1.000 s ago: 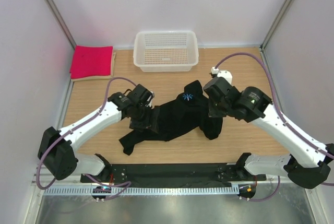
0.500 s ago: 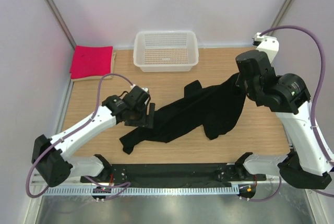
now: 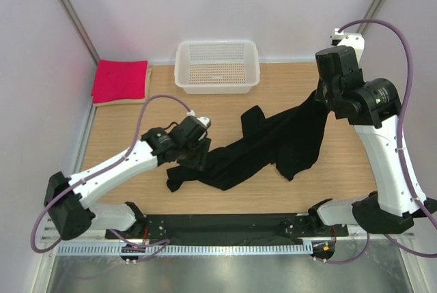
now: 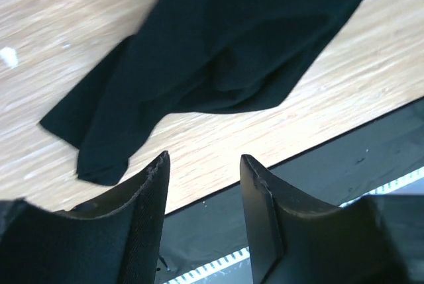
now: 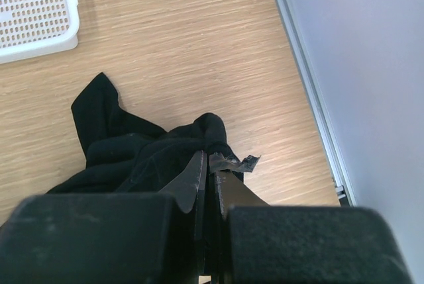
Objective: Fold and stack the t-shirts
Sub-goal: Flatten the tshirt out
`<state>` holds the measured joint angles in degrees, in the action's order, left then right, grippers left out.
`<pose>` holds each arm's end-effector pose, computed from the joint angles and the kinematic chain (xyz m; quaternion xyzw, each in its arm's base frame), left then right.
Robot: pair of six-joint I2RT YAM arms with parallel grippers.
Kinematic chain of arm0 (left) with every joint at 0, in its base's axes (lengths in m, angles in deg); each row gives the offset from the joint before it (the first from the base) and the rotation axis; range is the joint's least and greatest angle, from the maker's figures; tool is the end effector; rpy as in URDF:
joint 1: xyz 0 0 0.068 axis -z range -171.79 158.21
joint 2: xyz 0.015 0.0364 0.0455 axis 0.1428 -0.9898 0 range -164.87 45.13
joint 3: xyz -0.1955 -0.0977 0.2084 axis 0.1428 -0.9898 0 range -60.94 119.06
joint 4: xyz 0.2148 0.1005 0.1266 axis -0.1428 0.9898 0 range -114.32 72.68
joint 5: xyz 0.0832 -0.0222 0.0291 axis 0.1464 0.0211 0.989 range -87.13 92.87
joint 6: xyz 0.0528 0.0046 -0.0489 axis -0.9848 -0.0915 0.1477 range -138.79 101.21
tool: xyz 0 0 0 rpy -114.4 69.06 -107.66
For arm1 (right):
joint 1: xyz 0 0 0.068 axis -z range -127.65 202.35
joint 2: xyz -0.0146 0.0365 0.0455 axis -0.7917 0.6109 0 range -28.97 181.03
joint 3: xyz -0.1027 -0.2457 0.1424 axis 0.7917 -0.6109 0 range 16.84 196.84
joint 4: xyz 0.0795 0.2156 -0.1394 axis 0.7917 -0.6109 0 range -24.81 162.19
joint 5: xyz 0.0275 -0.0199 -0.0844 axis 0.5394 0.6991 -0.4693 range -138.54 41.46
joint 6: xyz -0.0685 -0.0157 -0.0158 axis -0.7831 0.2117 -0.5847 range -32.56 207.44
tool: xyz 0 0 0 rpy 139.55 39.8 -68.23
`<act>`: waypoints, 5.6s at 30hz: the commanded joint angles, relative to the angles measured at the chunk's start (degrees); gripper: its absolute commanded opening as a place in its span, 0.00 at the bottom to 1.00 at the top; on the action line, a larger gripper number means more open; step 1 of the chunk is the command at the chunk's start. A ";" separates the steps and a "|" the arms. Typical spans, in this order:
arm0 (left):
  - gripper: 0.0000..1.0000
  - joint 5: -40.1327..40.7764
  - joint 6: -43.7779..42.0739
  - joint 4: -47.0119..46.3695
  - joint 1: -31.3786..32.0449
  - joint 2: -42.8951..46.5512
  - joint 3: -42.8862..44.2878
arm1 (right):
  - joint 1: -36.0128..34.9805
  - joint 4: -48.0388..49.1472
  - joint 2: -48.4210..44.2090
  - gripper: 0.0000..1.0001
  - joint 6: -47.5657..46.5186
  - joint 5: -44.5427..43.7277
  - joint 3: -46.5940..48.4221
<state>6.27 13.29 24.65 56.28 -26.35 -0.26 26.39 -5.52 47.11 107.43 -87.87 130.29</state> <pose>0.1720 -0.1862 0.2885 0.1266 0.9566 -0.1460 0.2179 0.2011 0.0558 0.5223 0.0967 0.8607 -0.1269 0.4834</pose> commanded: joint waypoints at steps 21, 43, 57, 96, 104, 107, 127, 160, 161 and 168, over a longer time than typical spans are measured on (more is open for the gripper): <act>0.41 10.84 -7.91 -7.05 7.82 -31.17 12.53 | 3.45 2.04 -2.68 0.01 -1.88 5.14 -2.35; 0.00 34.83 -8.24 14.40 -0.51 -0.68 26.75 | 8.64 8.54 7.67 0.01 -1.62 13.49 7.72; 0.00 25.98 -23.71 -10.03 -18.63 -7.26 45.65 | 16.11 14.78 20.78 0.01 -2.85 18.84 34.89; 1.00 3.12 -2.63 6.58 -19.51 5.91 9.27 | -27.50 12.23 0.05 1.00 28.61 19.45 -44.08; 0.92 -6.20 -3.85 4.29 -19.69 6.97 6.12 | -25.81 18.20 -5.05 0.71 29.93 36.86 -55.60; 0.70 -7.87 -4.39 5.34 -19.69 6.88 6.02 | -25.81 25.40 -8.39 0.25 34.49 44.67 -61.05; 0.68 -7.79 12.31 12.11 -22.85 11.28 -2.33 | -31.26 47.74 -9.02 0.35 48.74 44.43 -79.61; 0.79 -17.99 7.92 13.08 -26.19 10.84 -2.85 | 0.72 18.49 -10.77 0.04 20.54 27.12 -64.93; 0.78 -18.16 7.92 13.08 -26.19 11.01 -3.03 | 1.25 17.95 -10.60 0.19 20.27 26.77 -65.02; 0.78 -19.39 8.18 12.73 -26.19 10.40 -4.00 | 1.35 21.46 -15.33 0.47 24.30 37.74 -69.85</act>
<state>-10.67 22.51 37.27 30.30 -15.67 -3.91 27.68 15.48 34.95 130.66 -54.73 62.29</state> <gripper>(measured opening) 0.784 0.442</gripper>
